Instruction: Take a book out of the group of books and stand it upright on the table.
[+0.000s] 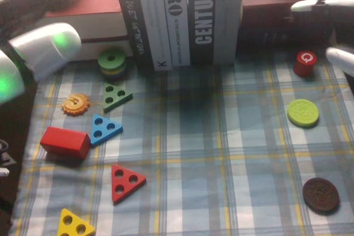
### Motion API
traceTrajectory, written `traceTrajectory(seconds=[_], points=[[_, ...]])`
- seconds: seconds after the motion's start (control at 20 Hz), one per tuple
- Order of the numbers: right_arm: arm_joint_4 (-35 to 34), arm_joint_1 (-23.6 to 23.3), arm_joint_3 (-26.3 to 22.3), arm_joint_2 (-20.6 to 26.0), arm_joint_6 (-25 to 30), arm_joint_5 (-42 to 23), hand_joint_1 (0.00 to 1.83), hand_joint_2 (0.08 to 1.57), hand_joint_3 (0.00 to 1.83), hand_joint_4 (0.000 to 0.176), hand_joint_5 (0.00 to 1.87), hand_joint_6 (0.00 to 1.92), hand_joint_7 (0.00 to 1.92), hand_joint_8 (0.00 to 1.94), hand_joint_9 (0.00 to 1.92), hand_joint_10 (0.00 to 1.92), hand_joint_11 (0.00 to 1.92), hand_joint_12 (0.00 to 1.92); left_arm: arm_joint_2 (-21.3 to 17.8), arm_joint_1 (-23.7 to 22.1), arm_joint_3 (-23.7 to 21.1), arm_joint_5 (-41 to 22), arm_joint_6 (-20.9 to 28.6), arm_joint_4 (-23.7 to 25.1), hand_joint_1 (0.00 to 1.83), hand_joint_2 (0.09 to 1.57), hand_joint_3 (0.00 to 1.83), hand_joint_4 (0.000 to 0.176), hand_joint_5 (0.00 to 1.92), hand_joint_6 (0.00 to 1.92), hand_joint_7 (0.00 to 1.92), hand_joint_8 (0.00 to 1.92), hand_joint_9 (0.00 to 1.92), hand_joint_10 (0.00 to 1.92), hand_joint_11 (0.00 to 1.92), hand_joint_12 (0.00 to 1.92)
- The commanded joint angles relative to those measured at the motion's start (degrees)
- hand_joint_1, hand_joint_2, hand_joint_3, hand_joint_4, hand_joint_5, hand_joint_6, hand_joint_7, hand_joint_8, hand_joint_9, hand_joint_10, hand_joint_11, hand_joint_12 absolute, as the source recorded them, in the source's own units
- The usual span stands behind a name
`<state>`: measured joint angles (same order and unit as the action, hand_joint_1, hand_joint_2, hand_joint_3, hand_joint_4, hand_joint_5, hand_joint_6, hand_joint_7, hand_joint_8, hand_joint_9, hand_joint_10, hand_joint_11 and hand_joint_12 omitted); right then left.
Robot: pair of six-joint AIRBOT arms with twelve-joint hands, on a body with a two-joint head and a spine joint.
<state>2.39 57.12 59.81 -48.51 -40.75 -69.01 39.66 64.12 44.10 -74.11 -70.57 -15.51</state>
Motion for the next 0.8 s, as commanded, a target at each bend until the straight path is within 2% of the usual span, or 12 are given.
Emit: traceTrajectory(seconds=[0.0, 0.05, 0.15, 0.25, 0.3, 0.35, 0.4, 0.45, 0.55, 0.6, 0.65, 0.75], points=[[-0.7, -1.9, 0.5, -0.4, 0.1, -7.5, 0.64, 1.40, 0.00, 0.008, 0.52, 0.00, 0.35, 0.00, 0.31, 0.00, 0.09, 0.52, -0.2, -0.1, -0.1, -6.7, 0.5, 0.0, 0.16, 1.24, 0.01, 0.176, 0.29, 0.01, 0.20, 0.00, 0.13, 0.01, 0.01, 0.03], [-0.2, -4.3, 1.3, -1.2, 0.1, -7.5, 0.57, 1.40, 0.00, 0.020, 0.51, 0.00, 0.36, 0.00, 0.29, 0.00, 0.08, 0.43, -0.2, -0.1, -0.1, -6.7, 0.5, 0.0, 0.17, 1.24, 0.01, 0.176, 0.29, 0.00, 0.19, 0.00, 0.12, 0.01, 0.00, 0.03], [-0.1, -7.2, 2.4, -2.1, -0.5, -7.4, 0.46, 1.42, 0.01, 0.013, 0.49, 0.00, 0.35, 0.00, 0.26, 0.00, 0.06, 0.37, -0.1, -0.1, 0.0, -6.7, 0.5, 0.0, 0.17, 1.25, 0.01, 0.176, 0.29, 0.00, 0.20, 0.00, 0.14, 0.01, 0.03, 0.04], [0.2, -10.8, 3.9, -3.2, -0.8, -5.8, 0.37, 1.43, 0.00, 0.018, 0.45, 0.00, 0.32, 0.00, 0.21, 0.00, 0.06, 0.27, 0.1, -0.1, 0.1, -6.6, 0.5, 0.0, 0.16, 1.25, 0.01, 0.176, 0.29, 0.00, 0.18, 0.00, 0.13, 0.00, 0.05, 0.05], [1.7, -14.8, 5.2, -4.4, -1.4, -2.8, 0.25, 1.42, 0.00, 0.035, 0.41, 0.00, 0.29, 0.00, 0.20, 0.00, 0.10, 0.26, 0.1, -0.1, 0.2, -6.4, 0.5, 0.0, 0.18, 1.26, 0.00, 0.174, 0.29, 0.00, 0.17, 0.00, 0.12, 0.00, 0.05, 0.06], [1.9, -15.6, 5.4, -4.6, -1.6, -2.3, 0.12, 1.38, 0.00, 0.080, 0.35, 0.00, 0.25, 0.00, 0.17, 0.00, 0.09, 0.24, 0.1, -0.1, 0.2, -6.3, 0.5, 0.0, 0.17, 1.25, 0.00, 0.174, 0.29, 0.00, 0.17, 0.00, 0.12, 0.00, 0.05, 0.06], [3.2, -18.6, 6.3, -5.5, -2.6, 1.0, 0.03, 1.38, 0.00, 0.098, 0.32, 0.00, 0.21, 0.00, 0.14, 0.00, 0.06, 0.22, 0.1, -0.1, 0.3, -6.2, 0.5, 0.0, 0.17, 1.25, 0.00, 0.172, 0.30, 0.00, 0.17, 0.00, 0.12, 0.00, 0.06, 0.06], [3.8, -20.3, 6.9, -6.1, -3.6, 3.5, 0.01, 1.36, 0.00, 0.129, 0.30, 0.00, 0.18, 0.00, 0.11, 0.00, 0.04, 0.21, 0.2, -0.1, 0.3, -6.2, 0.6, 0.0, 0.18, 1.25, 0.00, 0.165, 0.31, 0.01, 0.18, 0.00, 0.12, 0.00, 0.05, 0.06], [5.7, -24.0, 8.6, -7.8, -4.3, 8.8, 0.00, 1.33, 0.00, 0.159, 0.28, 0.00, 0.13, 0.00, 0.10, 0.00, 0.05, 0.21, 0.4, 0.0, 0.3, -6.2, 0.6, 0.0, 0.18, 1.26, 0.00, 0.163, 0.31, 0.00, 0.16, 0.00, 0.10, 0.00, 0.02, 0.05], [6.6, -25.3, 9.4, -8.4, -4.3, 10.8, 0.00, 1.26, 0.00, 0.173, 0.24, 0.00, 0.09, 0.00, 0.11, 0.00, 0.10, 0.27, 0.5, 0.0, 0.3, -6.1, 0.6, 0.0, 0.20, 1.26, 0.00, 0.162, 0.31, 0.00, 0.16, 0.00, 0.10, 0.00, 0.01, 0.05], [8.1, -27.2, 10.5, -9.6, -4.3, 14.1, 0.00, 1.24, 0.00, 0.175, 0.22, 0.00, 0.07, 0.00, 0.07, 0.00, 0.02, 0.37, 0.6, 0.0, 0.4, -6.0, 0.6, 0.0, 0.21, 1.26, 0.00, 0.157, 0.32, 0.01, 0.17, 0.00, 0.11, 0.00, 0.01, 0.05], [10.0, -29.2, 11.7, -10.9, -4.3, 17.8, 0.00, 1.19, 0.00, 0.176, 0.17, 0.00, 0.01, 0.00, 0.00, 0.00, 0.00, 0.21, 0.8, 0.0, 0.5, -6.0, 0.6, 0.0, 0.26, 1.26, 0.00, 0.164, 0.30, 0.00, 0.19, 0.01, 0.13, 0.01, 0.03, 0.06]])
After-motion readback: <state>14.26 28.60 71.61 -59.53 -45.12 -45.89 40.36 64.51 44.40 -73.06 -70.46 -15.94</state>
